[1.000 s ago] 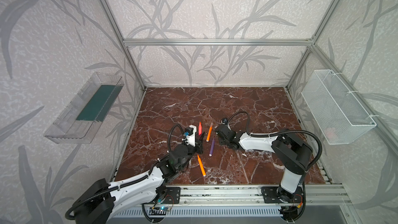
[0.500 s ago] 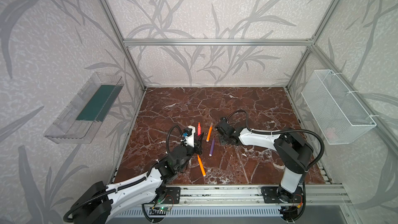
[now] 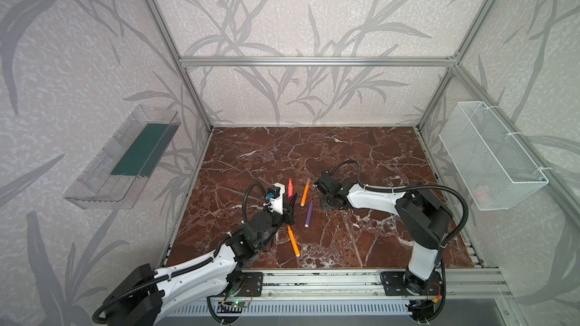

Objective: Insert the pens into the pen caps
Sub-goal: 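Lower the right gripper over a pale pink cap and close on it, then lift the cap with the right gripper and carry it above the marker tip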

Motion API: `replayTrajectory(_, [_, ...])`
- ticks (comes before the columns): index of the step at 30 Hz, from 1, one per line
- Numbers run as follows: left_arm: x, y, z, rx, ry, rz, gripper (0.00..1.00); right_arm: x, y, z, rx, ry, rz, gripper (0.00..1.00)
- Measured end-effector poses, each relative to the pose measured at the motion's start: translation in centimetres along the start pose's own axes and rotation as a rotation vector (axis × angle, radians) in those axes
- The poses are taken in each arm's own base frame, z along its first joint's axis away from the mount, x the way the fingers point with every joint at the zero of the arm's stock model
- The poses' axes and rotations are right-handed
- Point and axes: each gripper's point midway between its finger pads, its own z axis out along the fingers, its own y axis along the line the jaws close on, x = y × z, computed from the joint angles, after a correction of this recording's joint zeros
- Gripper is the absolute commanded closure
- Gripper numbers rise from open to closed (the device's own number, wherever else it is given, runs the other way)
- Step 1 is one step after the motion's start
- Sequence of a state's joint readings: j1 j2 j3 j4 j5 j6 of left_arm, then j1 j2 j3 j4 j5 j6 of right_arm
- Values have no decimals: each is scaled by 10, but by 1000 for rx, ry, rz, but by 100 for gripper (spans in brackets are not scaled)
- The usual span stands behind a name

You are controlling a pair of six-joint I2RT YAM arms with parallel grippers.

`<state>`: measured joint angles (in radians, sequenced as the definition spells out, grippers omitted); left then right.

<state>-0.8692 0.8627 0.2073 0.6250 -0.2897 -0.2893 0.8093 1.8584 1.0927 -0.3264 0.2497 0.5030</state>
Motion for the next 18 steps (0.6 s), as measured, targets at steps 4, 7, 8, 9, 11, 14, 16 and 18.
replayTrajectory(4, [1, 0, 0, 0, 3, 1, 100, -1, 0, 1, -12, 3, 7, 79])
replayTrajectory(7, [1, 0, 0, 2, 4, 2, 100, -2, 1, 1, -17, 2, 11, 84])
replayTrajectory(8, [1, 0, 0, 2, 5, 2, 100, -2, 1, 1, -18, 2, 12, 86])
replayTrajectory(9, [2, 0, 0, 2, 6, 2, 100, -2, 1, 1, -19, 1, 13, 87])
replayTrajectory(11, [3, -1, 0, 5, 11, 4, 100, -3, 1, 1, -22, -1, 14, 89])
replayTrajectory(14, [6, -4, 1, 25, 23, 6, 100, -4, 1, 2, -24, -3, 19, 92])
replayTrajectory(16, [9, -7, 1, 41, 38, 11, 100, -5, -1, 1, -27, -5, 25, 92])
replayTrajectory(18, [15, -11, 2, 67, 60, 20, 100, -5, -5, -4, -32, -12, 34, 93])
